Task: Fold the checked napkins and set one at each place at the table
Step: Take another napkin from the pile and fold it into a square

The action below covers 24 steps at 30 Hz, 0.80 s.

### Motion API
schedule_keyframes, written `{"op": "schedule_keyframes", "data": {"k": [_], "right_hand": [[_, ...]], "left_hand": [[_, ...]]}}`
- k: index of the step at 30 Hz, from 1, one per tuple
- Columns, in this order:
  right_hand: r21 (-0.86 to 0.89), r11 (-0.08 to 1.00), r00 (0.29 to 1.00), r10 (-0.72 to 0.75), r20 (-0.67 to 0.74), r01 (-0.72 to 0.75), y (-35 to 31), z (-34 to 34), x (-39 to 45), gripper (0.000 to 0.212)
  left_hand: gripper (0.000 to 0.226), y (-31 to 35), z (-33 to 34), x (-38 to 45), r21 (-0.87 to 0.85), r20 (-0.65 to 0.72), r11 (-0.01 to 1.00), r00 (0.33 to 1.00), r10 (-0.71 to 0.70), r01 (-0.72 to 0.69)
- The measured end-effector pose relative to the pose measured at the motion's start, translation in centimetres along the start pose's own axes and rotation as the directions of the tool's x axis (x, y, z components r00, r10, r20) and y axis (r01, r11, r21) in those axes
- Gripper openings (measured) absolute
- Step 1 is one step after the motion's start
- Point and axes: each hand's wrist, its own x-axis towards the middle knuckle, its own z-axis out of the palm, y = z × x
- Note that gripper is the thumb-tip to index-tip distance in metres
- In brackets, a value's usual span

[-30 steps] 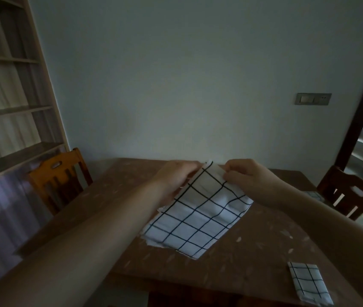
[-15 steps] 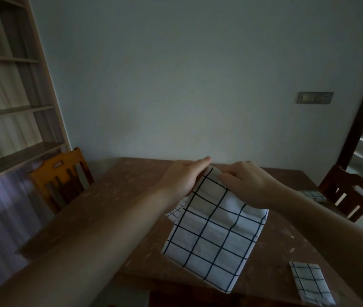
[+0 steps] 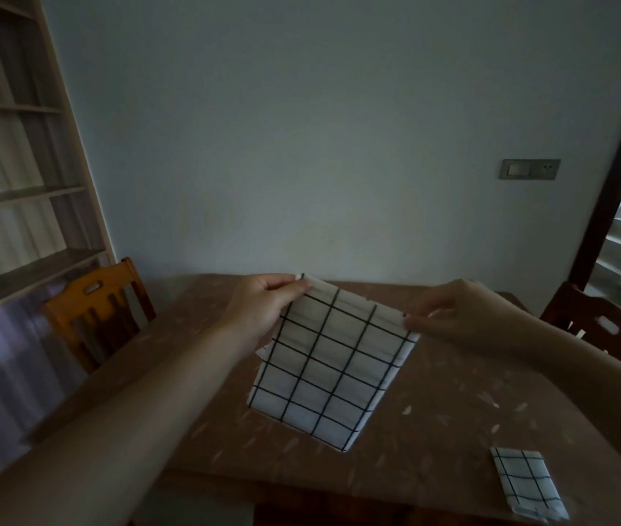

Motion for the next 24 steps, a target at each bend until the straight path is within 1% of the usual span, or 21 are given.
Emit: {"op": "schedule_keyframes", "data": {"k": [2, 4, 5, 7, 9, 10, 11, 13, 14, 15, 17, 18, 19, 20, 21, 22, 23, 24], "right_hand": [[0.002, 1.0, 1.0, 0.005, -0.013, -0.005, 0.6, -0.2, -0.3, 0.016], [-0.022, 1.0, 0.999, -0.004, -0.036, 0.004, 0.6, -0.1, -0.4, 0.006], [-0.016, 1.0, 0.998, 0.002, -0.069, -0.003, 0.4, -0.1, -0.5, 0.002], [0.058, 0.998, 0.987, 0.042, -0.157, -0.034, 0.2, 0.0, -0.5, 0.004], [0.188, 0.981, 0.965, 0.092, -0.244, -0.046, -0.1, -0.1, -0.6, 0.005], [0.281, 0.959, 0.951, 0.127, -0.283, -0.045, -0.2, -0.1, -0.6, 0.004], [0.388, 0.921, 0.935, 0.17, -0.311, -0.039, -0.3, -0.2, -0.6, 0.005], [0.572, 0.82, 0.911, 0.259, -0.321, -0.032, -0.5, -0.2, -0.7, 0.013], [0.626, 0.779, 0.906, 0.286, -0.311, -0.032, -0.6, -0.2, -0.7, 0.015], [0.659, 0.752, 0.904, 0.302, -0.301, -0.032, -0.6, -0.2, -0.7, 0.015], [0.68, 0.733, 0.91, 0.298, -0.289, -0.024, -0.8, -0.4, -0.7, 0.012], [0.669, 0.743, 0.918, 0.278, -0.284, -0.019, -0.9, -0.6, -0.7, 0.011], [0.646, 0.763, 0.93, 0.249, -0.272, -0.015, -1.1, -0.8, -0.6, 0.01], [0.622, 0.783, 0.945, 0.212, -0.251, -0.01, -1.4, -1.0, -0.5, 0.01], [0.589, 0.808, 0.959, 0.174, -0.224, -0.009, -1.8, -1.3, -0.4, 0.01], [0.548, 0.836, 0.971, 0.133, -0.199, -0.002, -2.2, -1.5, -0.2, 0.011], [0.502, 0.865, 0.979, 0.101, -0.177, 0.002, -2.6, -1.6, 0.0, 0.012], [0.465, 0.885, 0.984, 0.074, -0.162, 0.01, -2.9, -1.7, 0.3, 0.012]], "left_hand": [[0.008, -0.3, -0.6, 0.0, -0.014, 0.004, 1.0, 1.0, -0.007, 0.008], [0.008, -0.6, -0.6, -0.2, -0.049, 0.029, 0.998, 0.999, -0.038, 0.04], [0.008, -0.6, -0.4, -0.3, -0.086, 0.034, 0.994, 0.998, -0.057, 0.06], [0.008, -0.5, -0.3, -0.4, -0.16, 0.037, 0.984, 0.997, -0.071, 0.076], [0.018, -0.2, -0.3, -0.4, -0.212, 0.038, 0.974, 0.997, -0.074, 0.08], [0.024, -0.2, -0.4, -0.3, -0.228, 0.04, 0.97, 0.996, -0.077, 0.084], [0.024, -0.1, -0.5, -0.2, -0.236, 0.039, 0.968, 0.996, -0.077, 0.084], [0.013, 0.0, -0.5, -0.2, -0.226, 0.042, 0.972, 0.998, -0.056, 0.064], [0.008, -0.1, -0.5, -0.3, -0.212, 0.051, 0.976, 0.998, -0.048, 0.058], [0.006, 0.0, -0.6, -0.4, -0.184, 0.069, 0.981, 0.997, -0.044, 0.056], [0.018, 0.6, -1.2, -0.5, -0.073, 0.149, 0.996, 0.988, -0.048, 0.059], [0.019, 1.3, -1.4, -0.5, 0.044, 0.217, 0.997, 0.974, -0.069, 0.061], [0.017, 2.1, -1.7, -0.4, 0.22, 0.3, 0.975, 0.948, -0.103, 0.037], [0.015, 3.1, -1.6, -0.2, 0.415, 0.384, 0.909, 0.912, -0.143, -0.032], [0.015, 4.1, -1.1, -0.1, 0.559, 0.451, 0.819, 0.876, -0.171, -0.128], [0.019, 5.0, -0.1, -0.1, 0.63, 0.501, 0.743, 0.848, -0.169, -0.224], [0.024, 5.8, 1.1, -0.1, 0.647, 0.525, 0.71, 0.837, -0.151, -0.278], [0.027, 6.3, 2.4, -0.2, 0.641, 0.521, 0.711, 0.844, -0.127, -0.289]]}}
